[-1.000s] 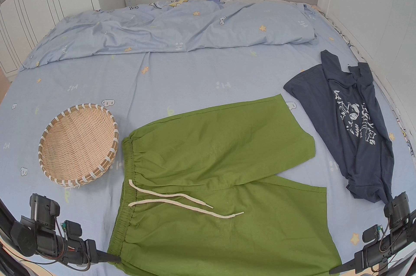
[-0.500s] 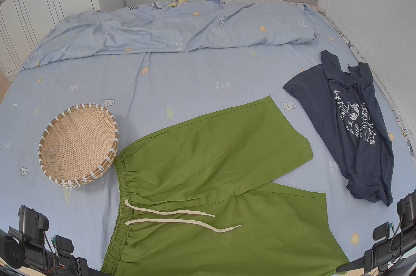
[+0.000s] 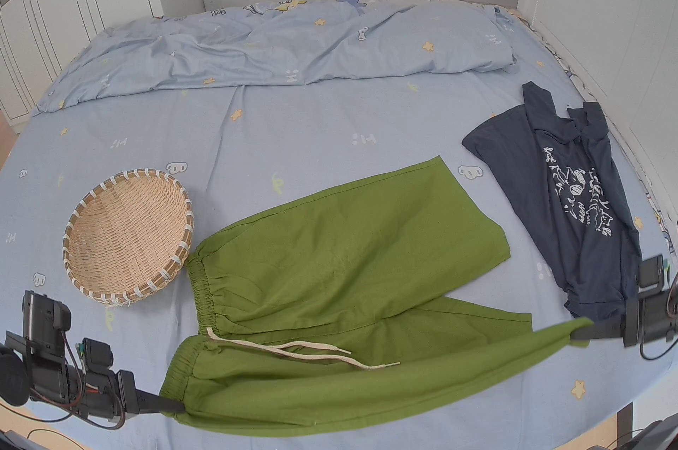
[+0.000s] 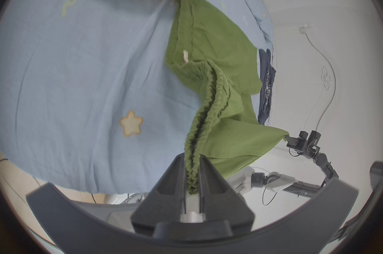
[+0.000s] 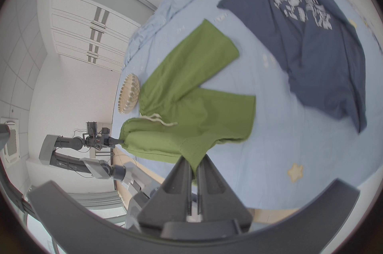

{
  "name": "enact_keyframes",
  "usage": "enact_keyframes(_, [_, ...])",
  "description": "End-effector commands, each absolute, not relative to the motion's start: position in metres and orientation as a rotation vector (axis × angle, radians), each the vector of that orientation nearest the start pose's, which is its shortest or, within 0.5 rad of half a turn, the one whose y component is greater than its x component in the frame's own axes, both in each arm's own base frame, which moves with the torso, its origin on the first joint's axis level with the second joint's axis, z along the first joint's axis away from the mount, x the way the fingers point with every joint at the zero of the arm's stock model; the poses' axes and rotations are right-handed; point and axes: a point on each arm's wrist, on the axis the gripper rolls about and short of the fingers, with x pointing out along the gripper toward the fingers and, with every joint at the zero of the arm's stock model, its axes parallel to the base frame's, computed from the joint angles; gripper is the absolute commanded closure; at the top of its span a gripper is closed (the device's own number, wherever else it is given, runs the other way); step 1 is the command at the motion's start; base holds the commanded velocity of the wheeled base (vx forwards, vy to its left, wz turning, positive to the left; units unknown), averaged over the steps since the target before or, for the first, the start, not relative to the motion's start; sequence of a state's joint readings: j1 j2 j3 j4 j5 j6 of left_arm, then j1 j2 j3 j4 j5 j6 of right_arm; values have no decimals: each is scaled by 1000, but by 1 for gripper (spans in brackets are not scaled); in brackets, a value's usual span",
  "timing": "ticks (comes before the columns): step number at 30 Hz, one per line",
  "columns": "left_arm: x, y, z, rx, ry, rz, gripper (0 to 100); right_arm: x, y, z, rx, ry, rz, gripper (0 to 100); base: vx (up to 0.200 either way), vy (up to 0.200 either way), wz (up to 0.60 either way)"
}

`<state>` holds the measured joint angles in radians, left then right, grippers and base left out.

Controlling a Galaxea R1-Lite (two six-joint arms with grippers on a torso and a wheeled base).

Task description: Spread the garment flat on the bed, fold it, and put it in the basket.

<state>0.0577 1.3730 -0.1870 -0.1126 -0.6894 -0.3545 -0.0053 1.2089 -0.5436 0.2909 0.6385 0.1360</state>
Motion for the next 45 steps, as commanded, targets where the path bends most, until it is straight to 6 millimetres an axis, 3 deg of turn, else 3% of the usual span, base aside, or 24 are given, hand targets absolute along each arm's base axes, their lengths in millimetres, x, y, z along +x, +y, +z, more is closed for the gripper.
enact_keyframes(1, [168, -5, 87, -764, 1102, -359, 100, 194, 11, 180, 426, 941, 518, 100, 0, 0, 0])
enact_keyframes(11, [221, 0, 99, -819, 1067, -329, 100, 273, 13, 196, 415, 914, 529, 100, 0, 0, 0])
enact_keyframes(20, [244, 11, 102, -832, 1029, -300, 100, 320, 22, 216, 383, 863, 558, 100, 0, 0, 0])
enact_keyframes(32, [258, 22, 110, -856, 1051, -261, 100, 359, 34, 231, 336, 789, 580, 100, 0, 0, 0])
enact_keyframes(45, [277, 21, 115, -840, 1031, -282, 100, 387, 32, 245, 313, 759, 527, 100, 0, 0, 0])
